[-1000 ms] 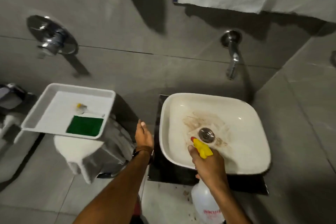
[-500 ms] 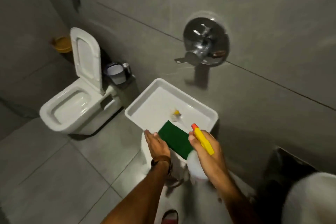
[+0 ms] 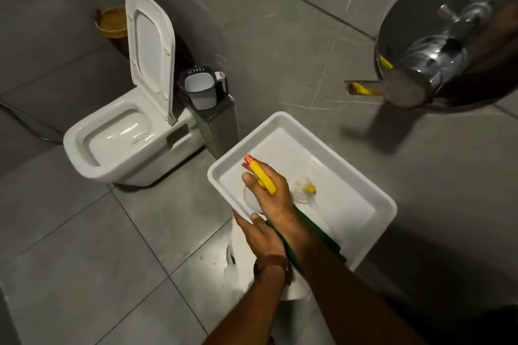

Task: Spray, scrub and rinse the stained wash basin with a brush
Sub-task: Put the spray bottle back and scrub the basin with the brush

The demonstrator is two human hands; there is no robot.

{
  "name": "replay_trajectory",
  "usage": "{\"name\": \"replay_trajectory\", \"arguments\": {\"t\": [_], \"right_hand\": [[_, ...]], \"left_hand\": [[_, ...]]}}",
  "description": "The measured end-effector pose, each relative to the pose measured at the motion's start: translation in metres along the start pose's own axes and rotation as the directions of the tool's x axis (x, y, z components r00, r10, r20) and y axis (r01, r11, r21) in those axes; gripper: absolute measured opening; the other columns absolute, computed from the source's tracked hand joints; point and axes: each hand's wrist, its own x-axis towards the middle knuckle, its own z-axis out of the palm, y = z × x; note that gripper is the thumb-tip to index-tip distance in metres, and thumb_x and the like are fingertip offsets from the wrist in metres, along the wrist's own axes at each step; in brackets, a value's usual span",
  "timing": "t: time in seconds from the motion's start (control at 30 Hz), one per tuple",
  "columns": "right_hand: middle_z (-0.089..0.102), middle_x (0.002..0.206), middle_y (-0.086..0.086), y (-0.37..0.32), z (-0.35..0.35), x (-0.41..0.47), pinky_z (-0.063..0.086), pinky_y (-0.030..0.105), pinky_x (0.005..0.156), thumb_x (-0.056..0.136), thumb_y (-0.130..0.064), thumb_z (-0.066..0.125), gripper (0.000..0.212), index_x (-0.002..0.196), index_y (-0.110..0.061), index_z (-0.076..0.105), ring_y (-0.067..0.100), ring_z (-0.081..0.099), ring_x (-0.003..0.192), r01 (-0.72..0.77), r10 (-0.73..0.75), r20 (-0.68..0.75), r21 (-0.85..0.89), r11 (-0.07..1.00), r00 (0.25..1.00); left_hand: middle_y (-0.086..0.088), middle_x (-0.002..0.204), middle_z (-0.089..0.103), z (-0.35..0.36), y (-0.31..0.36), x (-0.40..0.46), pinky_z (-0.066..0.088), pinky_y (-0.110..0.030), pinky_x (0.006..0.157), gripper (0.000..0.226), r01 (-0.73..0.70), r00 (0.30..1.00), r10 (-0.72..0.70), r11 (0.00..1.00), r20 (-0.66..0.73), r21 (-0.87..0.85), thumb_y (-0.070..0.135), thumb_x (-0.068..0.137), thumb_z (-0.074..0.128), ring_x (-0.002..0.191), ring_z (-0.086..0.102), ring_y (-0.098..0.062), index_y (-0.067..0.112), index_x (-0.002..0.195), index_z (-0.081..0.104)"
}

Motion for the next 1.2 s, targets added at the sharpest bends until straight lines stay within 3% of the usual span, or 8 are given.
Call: {"name": "replay_trajectory", "arguments": {"t": [0.27,0.33,0.43,0.53,0.63,0.8,1.0,1.2], "right_hand": [[0.065,0.118,-0.016,0.015,-0.035,0.013,0.055,0.033,0.095,0.068,0.003,0.07,0.067,0.122,-0.034,0.059,0.005,0.061,0.111,0.078,-0.037,0.11,-0.407,0.91,0.993],[0.064,0.102,-0.013,0.025,-0.066,-0.003,0.054,0.042,0.085,0.061,0.004,0.059,0.054,0.103,-0.03,0.06,0.012,0.06,0.098,0.079,-0.167,-0.086,-0.612,0.787,0.982],[0.066,0.095,0.001,0.046,-0.108,-0.033,0.051,0.044,0.078,0.074,-0.005,0.059,0.031,0.1,-0.02,0.064,0.023,0.055,0.088,-0.241,-0.228,-0.431,-0.788,0.566,0.873],[0.067,0.106,0.004,0.062,-0.12,-0.048,0.047,0.039,0.084,0.093,-0.033,0.061,0.025,0.112,-0.018,0.063,0.024,0.059,0.098,-0.424,0.034,-0.426,-0.882,0.205,0.904],[0.068,0.107,0.001,0.059,-0.117,-0.05,0.043,0.038,0.086,0.097,-0.031,0.06,0.016,0.108,-0.02,0.063,0.022,0.059,0.102,-0.383,0.102,-0.376,-0.922,0.064,0.921],[0.073,0.1,0.005,0.026,-0.125,-0.067,0.052,0.038,0.08,0.099,-0.022,0.058,0.011,0.108,-0.015,0.058,0.025,0.068,0.092,-0.369,0.058,-0.366,-0.898,0.24,0.929],[0.071,0.106,0.014,-0.025,-0.157,-0.148,0.055,0.043,0.075,0.101,-0.027,0.053,0.018,0.113,-0.015,0.058,0.038,0.068,0.097,-0.469,0.069,-0.5,-0.742,0.479,0.863],[0.073,0.106,0.012,-0.065,-0.208,-0.265,0.055,0.041,0.082,0.1,-0.022,0.054,0.019,0.113,-0.015,0.066,0.036,0.067,0.102,-0.49,0.029,-0.586,-0.648,0.584,0.81]], "left_hand": [[0.002,0.126,0.058,0.006,-0.012,0.005,0.04,-0.023,0.094,0.046,-0.064,0.996,0.063,0.998,-0.068,-0.004,0.023,0.105,0.037,0.107,0.056,-0.015,0.029,0.15,0.03],[0.001,0.125,0.058,0.006,-0.012,0.007,0.039,-0.02,0.092,0.048,-0.059,0.996,0.058,0.998,-0.073,-0.014,0.02,0.104,0.039,0.106,0.055,-0.016,0.025,0.151,0.03],[0.001,0.12,0.058,0.006,-0.013,0.008,0.036,-0.013,0.085,0.049,-0.07,0.995,0.069,0.998,-0.077,-0.01,0.019,0.104,0.04,0.102,0.054,-0.015,0.023,0.152,0.03],[0.0,0.121,0.059,0.003,-0.013,0.006,0.037,-0.014,0.085,0.051,-0.074,0.996,0.075,0.997,-0.055,0.01,0.022,0.104,0.041,0.102,0.054,-0.017,0.023,0.153,0.028],[-0.012,0.148,0.047,-0.005,-0.015,0.006,0.035,-0.03,0.111,0.054,-0.104,0.994,0.105,0.992,-0.013,0.069,0.026,0.104,0.04,0.133,0.047,-0.027,0.014,0.155,0.025],[-0.005,0.165,0.014,-0.025,-0.007,-0.02,0.01,-0.013,0.116,0.058,-0.245,0.968,0.232,0.955,0.096,0.168,0.029,0.105,0.035,0.151,0.016,-0.015,0.006,0.156,0.018],[-0.009,0.16,0.028,-0.025,0.013,-0.112,0.018,-0.017,0.115,0.055,-0.347,0.903,0.296,0.93,0.31,0.123,0.033,0.105,0.033,0.148,0.026,-0.02,0.007,0.153,0.028],[-0.009,0.154,0.041,-0.022,0.005,-0.241,0.023,-0.001,0.105,0.05,-0.488,0.725,0.392,0.873,0.566,0.021,0.033,0.106,0.032,0.139,0.037,-0.013,0.008,0.149,0.039]]}}
